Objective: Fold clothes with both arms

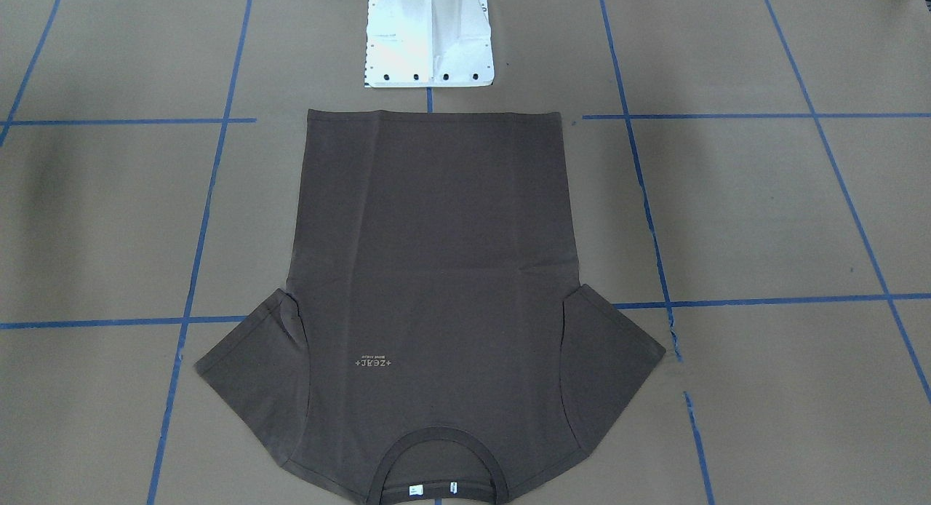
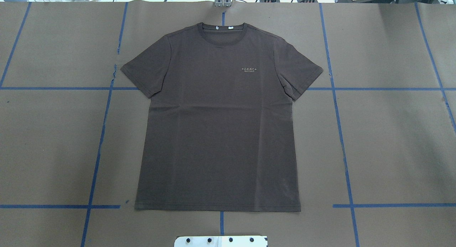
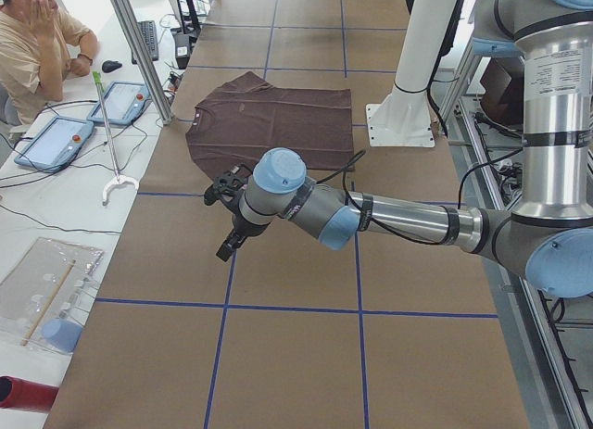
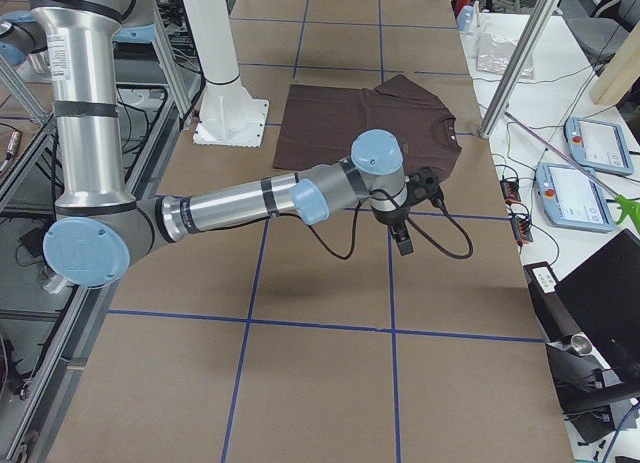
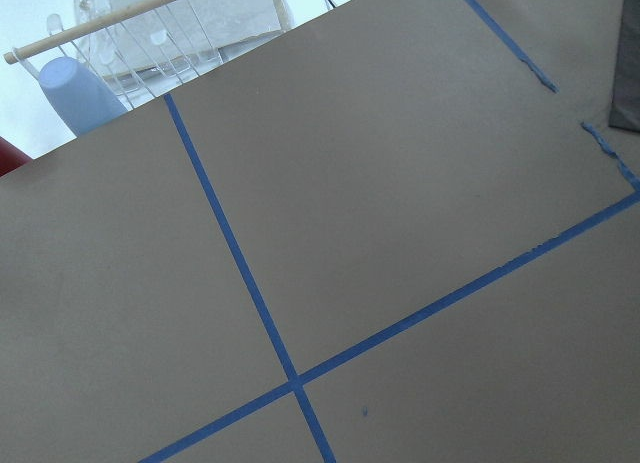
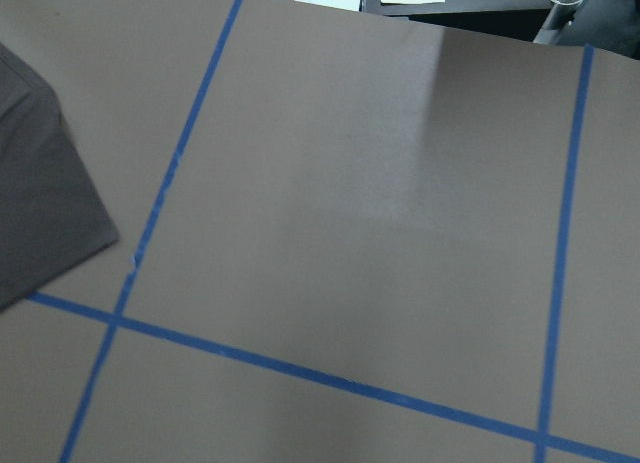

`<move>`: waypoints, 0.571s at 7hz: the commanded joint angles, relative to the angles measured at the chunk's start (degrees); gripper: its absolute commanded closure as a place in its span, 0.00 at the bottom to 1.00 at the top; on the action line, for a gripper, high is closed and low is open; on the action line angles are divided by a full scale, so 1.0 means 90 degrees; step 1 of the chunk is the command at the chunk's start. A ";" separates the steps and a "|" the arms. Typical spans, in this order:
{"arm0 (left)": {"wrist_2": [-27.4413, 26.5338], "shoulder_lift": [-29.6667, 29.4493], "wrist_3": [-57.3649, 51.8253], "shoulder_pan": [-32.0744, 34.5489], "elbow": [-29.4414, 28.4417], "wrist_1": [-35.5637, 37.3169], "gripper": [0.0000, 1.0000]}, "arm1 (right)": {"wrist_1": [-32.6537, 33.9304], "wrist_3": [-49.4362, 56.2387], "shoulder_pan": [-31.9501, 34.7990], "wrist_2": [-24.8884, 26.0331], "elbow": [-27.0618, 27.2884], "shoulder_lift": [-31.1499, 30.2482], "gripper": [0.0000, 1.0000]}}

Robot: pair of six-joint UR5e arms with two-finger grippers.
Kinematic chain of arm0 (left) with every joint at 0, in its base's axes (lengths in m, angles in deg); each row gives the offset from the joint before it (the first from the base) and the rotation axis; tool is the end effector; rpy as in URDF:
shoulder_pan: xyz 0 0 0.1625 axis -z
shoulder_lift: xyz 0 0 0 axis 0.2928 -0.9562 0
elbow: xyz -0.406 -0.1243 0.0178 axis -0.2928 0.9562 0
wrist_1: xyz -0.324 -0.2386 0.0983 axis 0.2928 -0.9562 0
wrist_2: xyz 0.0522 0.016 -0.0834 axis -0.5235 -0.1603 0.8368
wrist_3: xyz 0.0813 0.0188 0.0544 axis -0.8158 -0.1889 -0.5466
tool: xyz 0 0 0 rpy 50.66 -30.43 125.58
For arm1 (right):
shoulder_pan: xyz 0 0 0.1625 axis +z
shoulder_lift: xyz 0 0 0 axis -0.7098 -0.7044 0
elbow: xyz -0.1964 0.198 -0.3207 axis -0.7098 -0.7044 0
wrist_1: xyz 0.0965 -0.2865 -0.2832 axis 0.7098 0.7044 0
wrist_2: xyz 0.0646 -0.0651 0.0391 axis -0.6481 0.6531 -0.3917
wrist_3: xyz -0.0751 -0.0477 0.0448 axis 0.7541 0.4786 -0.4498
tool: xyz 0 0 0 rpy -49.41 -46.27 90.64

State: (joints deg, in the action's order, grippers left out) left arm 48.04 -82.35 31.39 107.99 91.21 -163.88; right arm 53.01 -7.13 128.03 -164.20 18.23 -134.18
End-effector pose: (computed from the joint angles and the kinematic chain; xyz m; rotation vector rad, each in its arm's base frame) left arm -0.0711 -0.4706 0.5330 0.5972 0.7336 0.2762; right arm -0.0041 -0.5348 0.4684 0.3904 -0.8603 -0.0731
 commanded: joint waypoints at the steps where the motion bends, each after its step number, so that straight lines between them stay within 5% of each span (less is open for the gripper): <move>1: 0.0014 -0.0017 0.0033 0.0000 -0.0005 -0.0021 0.00 | -0.1444 -0.2706 -0.1246 0.0876 -0.0214 0.0451 0.01; 4: 0.0014 -0.0027 0.0043 0.0000 0.0004 -0.0021 0.00 | -0.3632 -0.4954 -0.2916 0.2672 -0.2036 0.1572 0.08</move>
State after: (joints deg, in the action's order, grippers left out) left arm 48.14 -82.53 31.77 107.99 91.12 -164.07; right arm 29.67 -42.41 108.35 -146.94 6.58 -123.59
